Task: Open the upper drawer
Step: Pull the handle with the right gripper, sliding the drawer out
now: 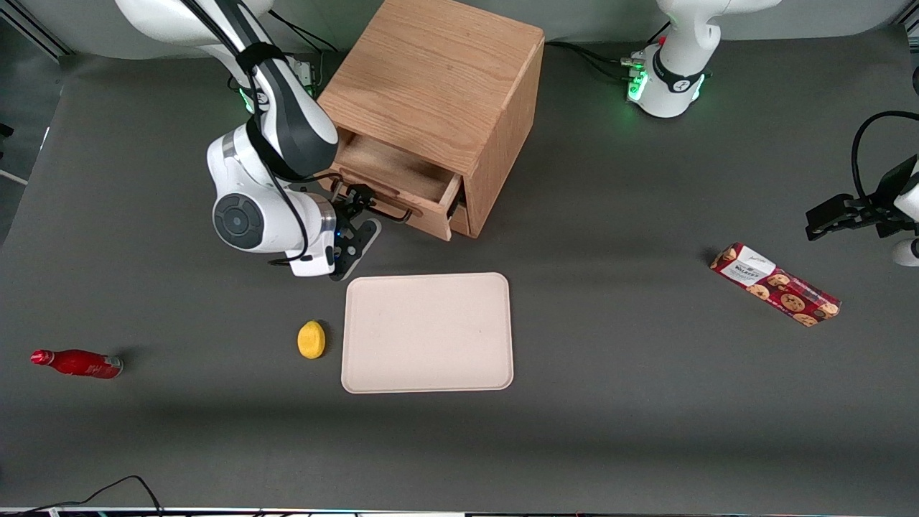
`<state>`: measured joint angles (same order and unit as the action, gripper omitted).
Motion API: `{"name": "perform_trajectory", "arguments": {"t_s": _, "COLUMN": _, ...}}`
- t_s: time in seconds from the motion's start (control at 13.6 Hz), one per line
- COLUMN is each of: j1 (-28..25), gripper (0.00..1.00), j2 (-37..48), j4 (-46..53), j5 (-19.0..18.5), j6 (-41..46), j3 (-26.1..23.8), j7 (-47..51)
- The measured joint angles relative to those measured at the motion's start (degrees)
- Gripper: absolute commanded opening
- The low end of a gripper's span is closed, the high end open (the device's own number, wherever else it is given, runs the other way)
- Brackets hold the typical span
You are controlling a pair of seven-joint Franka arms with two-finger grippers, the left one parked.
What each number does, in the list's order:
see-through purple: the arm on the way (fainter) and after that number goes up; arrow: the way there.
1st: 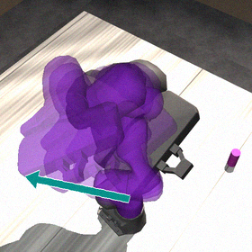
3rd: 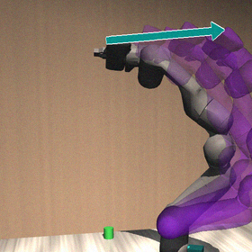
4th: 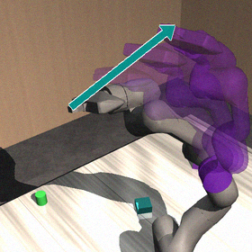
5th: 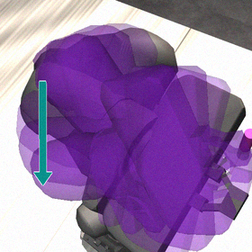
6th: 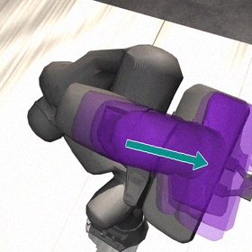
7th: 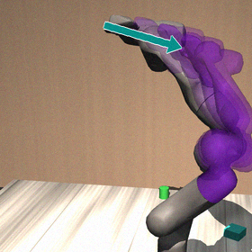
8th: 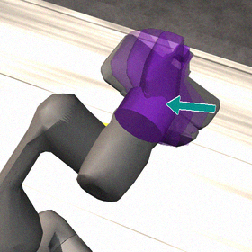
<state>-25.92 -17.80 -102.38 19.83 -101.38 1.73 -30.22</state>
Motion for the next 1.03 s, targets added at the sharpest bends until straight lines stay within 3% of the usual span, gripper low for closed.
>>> {"name": "perform_trajectory", "arguments": {"t_s": 1.03, "j1": 3.9, "gripper": 1.00, "j2": -3.7, "j4": 5.6, "j5": -2.1, "j6": 0.0, "j3": -0.2, "j7": -3.6}}
